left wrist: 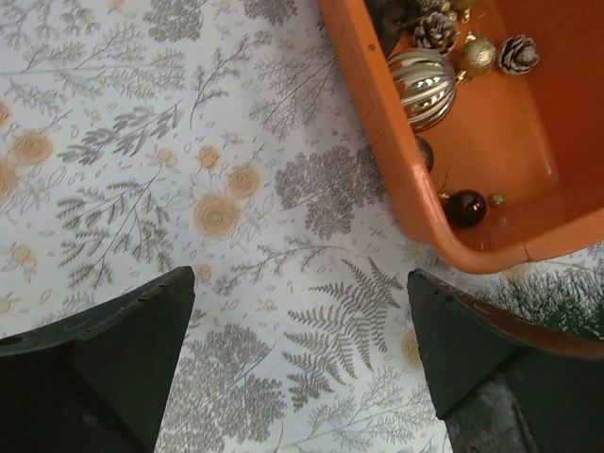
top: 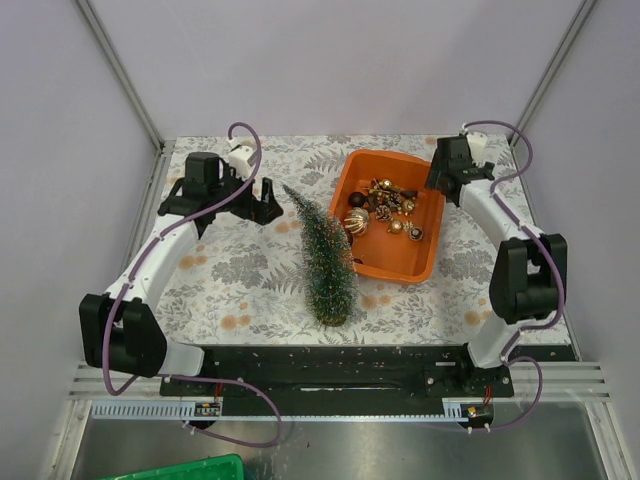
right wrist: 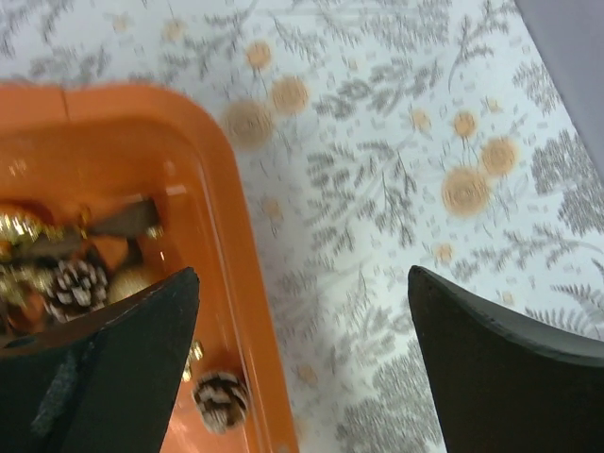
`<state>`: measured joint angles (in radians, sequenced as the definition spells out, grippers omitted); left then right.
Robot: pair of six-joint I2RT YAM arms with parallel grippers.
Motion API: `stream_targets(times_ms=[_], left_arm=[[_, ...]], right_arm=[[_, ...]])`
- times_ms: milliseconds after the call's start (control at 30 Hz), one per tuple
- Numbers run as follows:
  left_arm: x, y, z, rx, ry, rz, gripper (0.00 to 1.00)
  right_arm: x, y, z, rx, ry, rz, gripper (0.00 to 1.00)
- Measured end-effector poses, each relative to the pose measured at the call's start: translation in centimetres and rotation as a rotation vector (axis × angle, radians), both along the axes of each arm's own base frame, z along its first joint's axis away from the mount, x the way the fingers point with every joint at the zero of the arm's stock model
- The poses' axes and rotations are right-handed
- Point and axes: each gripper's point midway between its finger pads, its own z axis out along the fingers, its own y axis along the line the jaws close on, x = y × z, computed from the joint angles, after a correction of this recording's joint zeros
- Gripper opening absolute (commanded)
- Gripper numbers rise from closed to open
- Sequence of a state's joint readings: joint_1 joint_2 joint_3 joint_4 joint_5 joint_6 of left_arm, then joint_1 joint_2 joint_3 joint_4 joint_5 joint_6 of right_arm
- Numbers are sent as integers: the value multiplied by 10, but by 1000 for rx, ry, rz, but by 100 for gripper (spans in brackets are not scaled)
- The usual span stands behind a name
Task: Decorate the small christmas tree
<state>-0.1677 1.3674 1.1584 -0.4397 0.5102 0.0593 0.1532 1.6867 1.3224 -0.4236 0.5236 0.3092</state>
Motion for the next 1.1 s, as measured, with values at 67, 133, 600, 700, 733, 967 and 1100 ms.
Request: stream_targets(times_ms=[67, 133, 600, 700, 733, 967, 1100], left_arm=[[5, -7, 0, -20, -17, -18, 99], [6, -18, -5, -38, -24, -48, 99], [-36, -40, -29, -59, 89, -180, 99], [-43, -38, -15, -74, 88, -186, 99], [-44, -38, -8, -84, 84, -183, 99], [-46, -37, 27, -173, 78, -129, 99], [-50, -38, 27, -193, 112, -112, 99]], right_arm=[[19, -1, 2, 7, -13, -9, 100], [29, -3, -4, 19, -10, -15, 99], [14, 12, 22, 118, -43, 53, 88], [18, 42, 59, 275, -137, 134, 86], [18, 53, 68, 328, -156, 161, 86], [12, 114, 52, 565, -75, 263, 86], [1, 144, 3, 612, 92, 278, 85]])
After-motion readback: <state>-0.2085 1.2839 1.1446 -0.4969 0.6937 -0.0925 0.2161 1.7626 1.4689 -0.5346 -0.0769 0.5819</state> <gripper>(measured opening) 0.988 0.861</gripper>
